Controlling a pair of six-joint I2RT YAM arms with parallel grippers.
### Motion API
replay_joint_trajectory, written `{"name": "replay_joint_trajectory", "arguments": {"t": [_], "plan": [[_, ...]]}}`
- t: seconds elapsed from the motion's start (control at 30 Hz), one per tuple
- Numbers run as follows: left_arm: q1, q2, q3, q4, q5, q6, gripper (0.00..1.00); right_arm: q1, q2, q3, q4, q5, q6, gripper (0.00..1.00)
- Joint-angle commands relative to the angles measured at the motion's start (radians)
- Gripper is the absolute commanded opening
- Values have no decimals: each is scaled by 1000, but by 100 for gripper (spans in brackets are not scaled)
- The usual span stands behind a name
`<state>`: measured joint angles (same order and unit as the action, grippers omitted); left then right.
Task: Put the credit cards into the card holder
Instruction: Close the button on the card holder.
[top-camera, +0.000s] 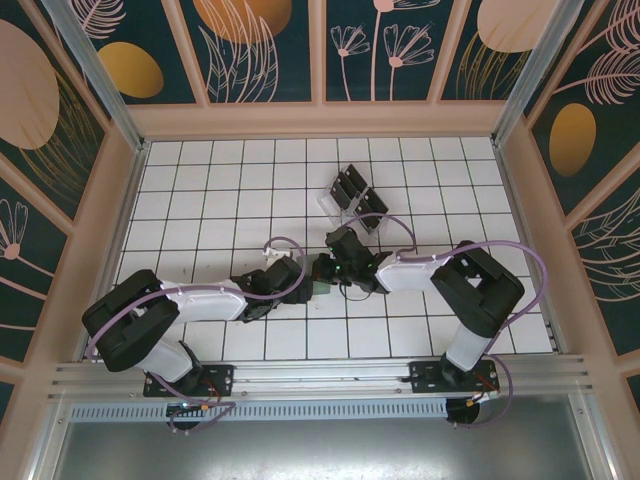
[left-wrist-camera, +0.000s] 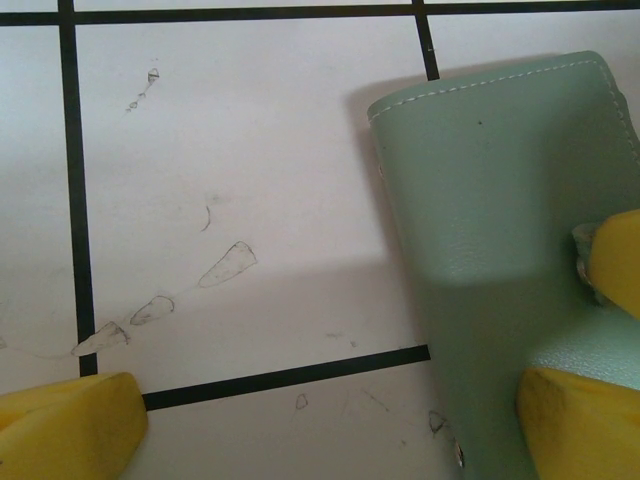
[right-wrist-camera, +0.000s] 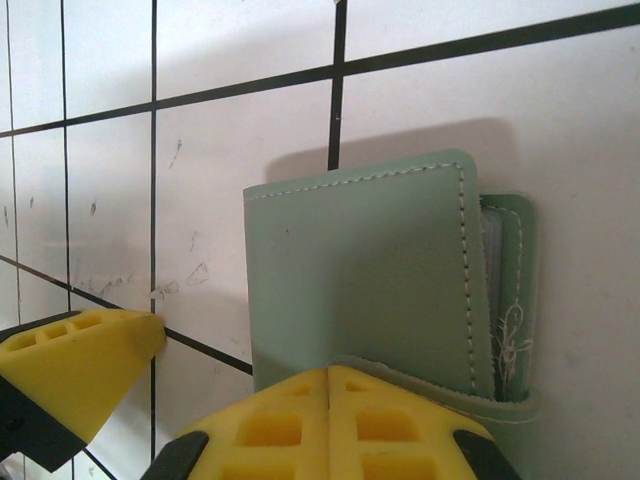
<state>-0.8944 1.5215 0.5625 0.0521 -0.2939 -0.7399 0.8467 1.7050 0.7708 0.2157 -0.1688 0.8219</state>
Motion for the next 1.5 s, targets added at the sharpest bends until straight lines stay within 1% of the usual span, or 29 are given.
{"name": "replay_joint_trajectory", "arguments": {"t": [0.0,0.23,0.53,0.87,1.47], "plan": [[20,96,-56,0,79,0,98,-22,22,-29,20,-15,30,0],[20,94,-56,3,83,-1,97,-69,17,-97,144,-100,116,0],[20,101,-56,7,86,3,97,-71,-20,-82,141,-109,105,0],[20,106,-56,8,90,1,97,-70,-109,-33,106,-97,77,0],[20,117,-54,15,94,4,97,-63,-18,-15,126,-115,67,0]]}}
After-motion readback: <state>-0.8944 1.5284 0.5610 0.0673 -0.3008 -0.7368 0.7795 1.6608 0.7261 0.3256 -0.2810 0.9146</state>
